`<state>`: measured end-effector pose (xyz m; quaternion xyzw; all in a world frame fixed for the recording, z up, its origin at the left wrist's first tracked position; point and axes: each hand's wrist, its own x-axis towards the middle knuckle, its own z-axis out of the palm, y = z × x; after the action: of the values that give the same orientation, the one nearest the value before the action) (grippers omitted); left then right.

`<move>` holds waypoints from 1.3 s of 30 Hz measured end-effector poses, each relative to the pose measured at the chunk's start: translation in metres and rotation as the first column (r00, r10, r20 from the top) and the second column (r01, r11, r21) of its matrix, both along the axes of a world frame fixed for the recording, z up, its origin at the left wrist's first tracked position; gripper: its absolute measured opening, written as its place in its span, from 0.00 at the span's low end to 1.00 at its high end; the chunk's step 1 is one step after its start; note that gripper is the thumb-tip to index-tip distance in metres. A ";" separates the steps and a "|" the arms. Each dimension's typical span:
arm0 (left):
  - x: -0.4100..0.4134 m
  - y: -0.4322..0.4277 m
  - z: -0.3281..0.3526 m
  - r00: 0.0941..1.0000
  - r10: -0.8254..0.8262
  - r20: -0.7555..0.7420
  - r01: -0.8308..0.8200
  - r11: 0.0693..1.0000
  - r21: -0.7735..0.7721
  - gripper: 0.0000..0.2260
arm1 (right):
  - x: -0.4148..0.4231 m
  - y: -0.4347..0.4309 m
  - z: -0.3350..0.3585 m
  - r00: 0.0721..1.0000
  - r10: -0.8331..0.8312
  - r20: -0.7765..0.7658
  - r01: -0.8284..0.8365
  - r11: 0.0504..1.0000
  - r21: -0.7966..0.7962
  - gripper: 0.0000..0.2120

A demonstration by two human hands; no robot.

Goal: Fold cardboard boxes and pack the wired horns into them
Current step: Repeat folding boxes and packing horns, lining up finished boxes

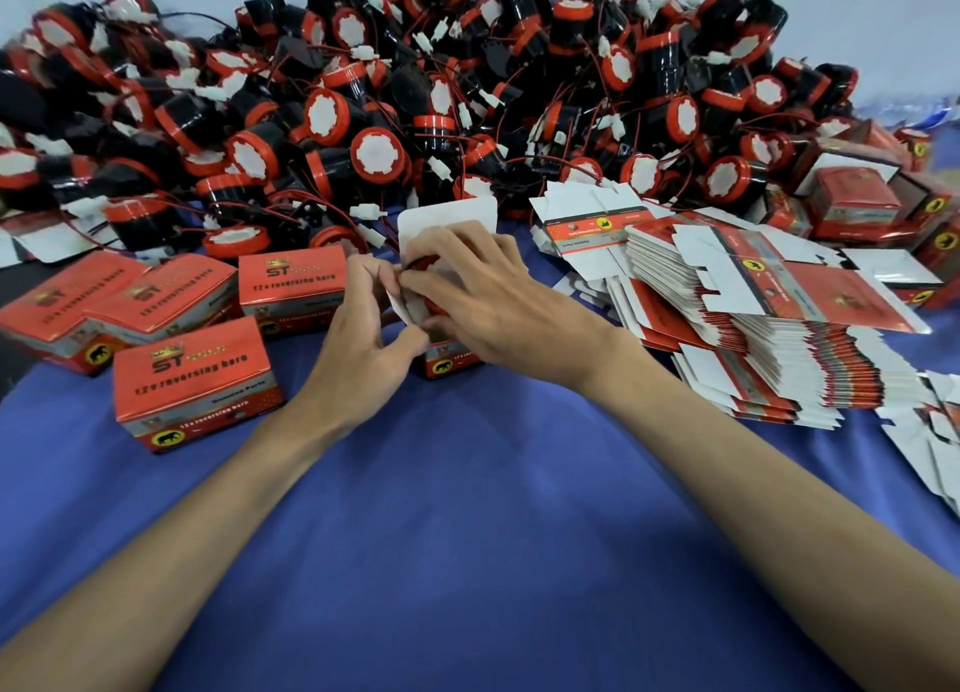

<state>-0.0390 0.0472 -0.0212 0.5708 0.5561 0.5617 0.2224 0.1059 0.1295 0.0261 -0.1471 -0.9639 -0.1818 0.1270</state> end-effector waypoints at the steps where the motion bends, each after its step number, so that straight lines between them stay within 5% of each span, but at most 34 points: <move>1: 0.000 0.000 0.000 1.000 0.006 -0.013 -0.006 1.000 0.001 0.16 | 0.000 0.000 0.001 1.000 0.008 0.005 -0.008 0.999 -0.035 0.18; 7: 0.003 0.000 0.002 0.999 0.041 -0.006 -0.042 0.999 -0.022 0.16 | -0.005 -0.001 0.003 0.999 -0.015 0.035 0.023 0.973 -0.228 0.21; 14: 0.003 -0.002 0.004 0.999 0.029 0.039 -0.028 0.999 -0.026 0.13 | 0.000 -0.008 0.002 0.996 -0.084 -0.018 0.082 0.993 -0.087 0.13; 21: 0.005 -0.002 0.002 0.998 0.061 -0.021 -0.062 0.998 -0.011 0.14 | -0.003 -0.007 0.010 0.989 -0.140 0.056 0.150 0.960 -0.235 0.15; 27: 0.004 -0.003 0.006 0.948 0.319 -0.001 -0.299 0.887 0.352 0.05 | -0.004 -0.004 0.010 0.991 -0.039 0.125 0.059 0.985 -0.163 0.18; 39: 0.000 -0.001 0.001 0.878 0.479 -0.003 -0.438 0.805 0.400 0.07 | -0.003 -0.007 0.017 0.991 -0.076 0.110 0.103 0.957 -0.270 0.14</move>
<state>-0.0387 0.0460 -0.0201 0.4804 0.5658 0.6669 -0.0665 0.1026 0.1228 0.0429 -0.1976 -0.9773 -0.0588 0.0494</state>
